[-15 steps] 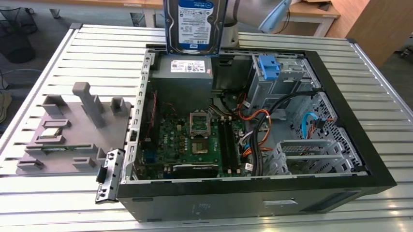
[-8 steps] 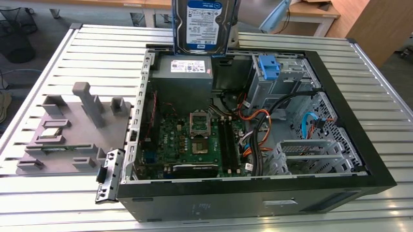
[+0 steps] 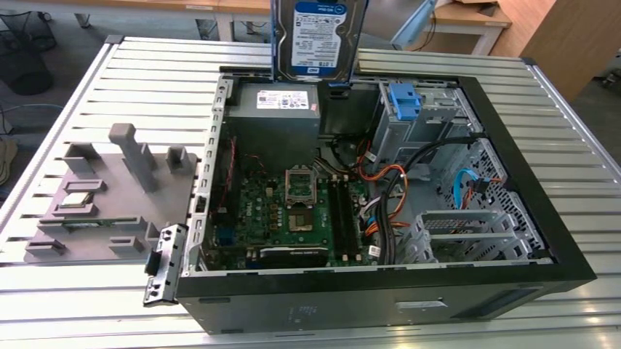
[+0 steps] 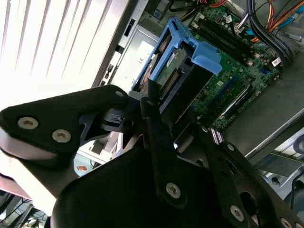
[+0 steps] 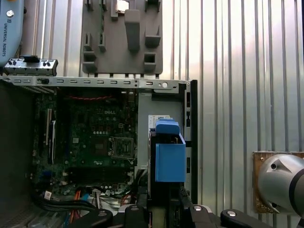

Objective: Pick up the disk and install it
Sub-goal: 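Pick up the disk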

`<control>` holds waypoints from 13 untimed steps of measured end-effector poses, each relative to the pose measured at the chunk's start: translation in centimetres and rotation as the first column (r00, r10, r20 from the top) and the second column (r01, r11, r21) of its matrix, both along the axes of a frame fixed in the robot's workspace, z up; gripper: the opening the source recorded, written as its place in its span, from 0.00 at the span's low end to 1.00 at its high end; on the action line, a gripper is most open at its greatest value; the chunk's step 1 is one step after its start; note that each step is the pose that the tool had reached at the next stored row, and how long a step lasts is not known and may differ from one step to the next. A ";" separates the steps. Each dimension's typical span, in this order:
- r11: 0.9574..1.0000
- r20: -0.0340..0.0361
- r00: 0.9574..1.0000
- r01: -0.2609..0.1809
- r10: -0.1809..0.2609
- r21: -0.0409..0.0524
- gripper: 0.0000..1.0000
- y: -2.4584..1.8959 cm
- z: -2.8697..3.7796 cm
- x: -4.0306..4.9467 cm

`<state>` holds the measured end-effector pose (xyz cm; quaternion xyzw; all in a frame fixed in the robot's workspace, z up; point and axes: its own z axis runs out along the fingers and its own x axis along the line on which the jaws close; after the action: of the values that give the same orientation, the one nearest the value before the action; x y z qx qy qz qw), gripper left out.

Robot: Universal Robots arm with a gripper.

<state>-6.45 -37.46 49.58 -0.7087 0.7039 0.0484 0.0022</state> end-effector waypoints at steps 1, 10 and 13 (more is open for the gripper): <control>1.000 0.000 1.000 0.000 0.000 0.000 0.35 0.00 0.00 0.18; 1.000 0.000 1.000 0.000 0.000 0.000 0.35 0.00 0.00 1.85; 1.000 0.000 1.000 0.000 0.000 0.000 0.35 0.00 0.00 2.39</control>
<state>-4.06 -37.46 49.58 -0.7086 0.7039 0.0484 0.0022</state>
